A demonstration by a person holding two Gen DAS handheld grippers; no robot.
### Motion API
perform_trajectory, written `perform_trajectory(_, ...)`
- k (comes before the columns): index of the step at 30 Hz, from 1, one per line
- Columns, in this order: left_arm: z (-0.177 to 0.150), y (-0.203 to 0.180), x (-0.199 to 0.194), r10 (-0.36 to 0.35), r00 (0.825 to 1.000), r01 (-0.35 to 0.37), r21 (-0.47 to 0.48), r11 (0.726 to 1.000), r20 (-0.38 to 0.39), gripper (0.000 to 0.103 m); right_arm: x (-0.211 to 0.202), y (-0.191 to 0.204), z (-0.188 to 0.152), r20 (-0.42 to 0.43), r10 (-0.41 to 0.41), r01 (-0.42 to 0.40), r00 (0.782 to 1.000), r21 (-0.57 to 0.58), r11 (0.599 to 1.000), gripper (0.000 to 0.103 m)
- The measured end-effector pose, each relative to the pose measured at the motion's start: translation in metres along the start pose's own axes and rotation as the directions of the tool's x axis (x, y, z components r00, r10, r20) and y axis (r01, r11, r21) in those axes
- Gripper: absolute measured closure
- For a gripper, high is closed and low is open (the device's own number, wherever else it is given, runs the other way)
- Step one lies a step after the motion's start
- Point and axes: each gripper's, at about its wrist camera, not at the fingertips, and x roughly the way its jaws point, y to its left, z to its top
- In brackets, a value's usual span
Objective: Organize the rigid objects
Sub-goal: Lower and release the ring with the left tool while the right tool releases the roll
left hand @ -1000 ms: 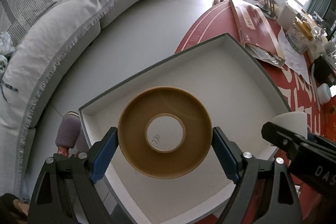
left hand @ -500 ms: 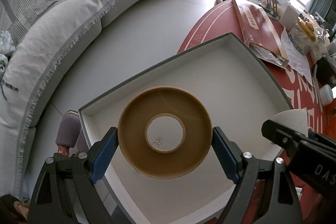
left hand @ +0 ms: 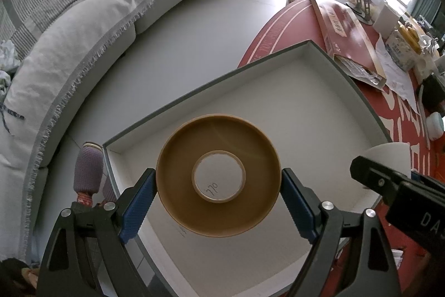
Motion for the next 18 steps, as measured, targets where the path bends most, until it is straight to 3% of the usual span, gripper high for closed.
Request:
perform_trajectory(11, -0.003, -0.003, 0.008, -0.031, 0.999, 0.032, 0.02, 0.999, -0.025, 0.013, 0.006, -0.002, 0.002, -0.003, -0.016, 0.016, 1.0, 0.014, 1.0, 0.051)
perform_trajectory(13, -0.005, -0.005, 0.01, -0.042, 0.999, 0.043, 0.034, 0.999, -0.03, 0.01, 0.011, -0.004, 0.002, -0.015, -0.018, 0.018, 1.0, 0.028, 0.999, 0.035)
perform_trajectory(14, -0.006, -0.006, 0.011, -0.042, 0.999, 0.044, 0.039, 0.998, -0.035, 0.007, 0.011, -0.006, 0.002, -0.016, -0.016, 0.016, 1.0, 0.041, 0.999, 0.006)
perform_trajectory(15, -0.006, -0.007, 0.014, -0.047, 0.997, 0.05, 0.043, 0.998, -0.054, 0.004, 0.009, -0.008, 0.001, 0.002, -0.013, 0.013, 1.0, 0.048, 0.999, 0.001)
perform_trajectory(18, -0.008, -0.004, 0.017, -0.092, 0.991, 0.093, 0.014, 0.996, -0.093, 0.0, -0.008, -0.013, -0.001, 0.047, -0.013, 0.012, 0.999, 0.036, 0.999, 0.001)
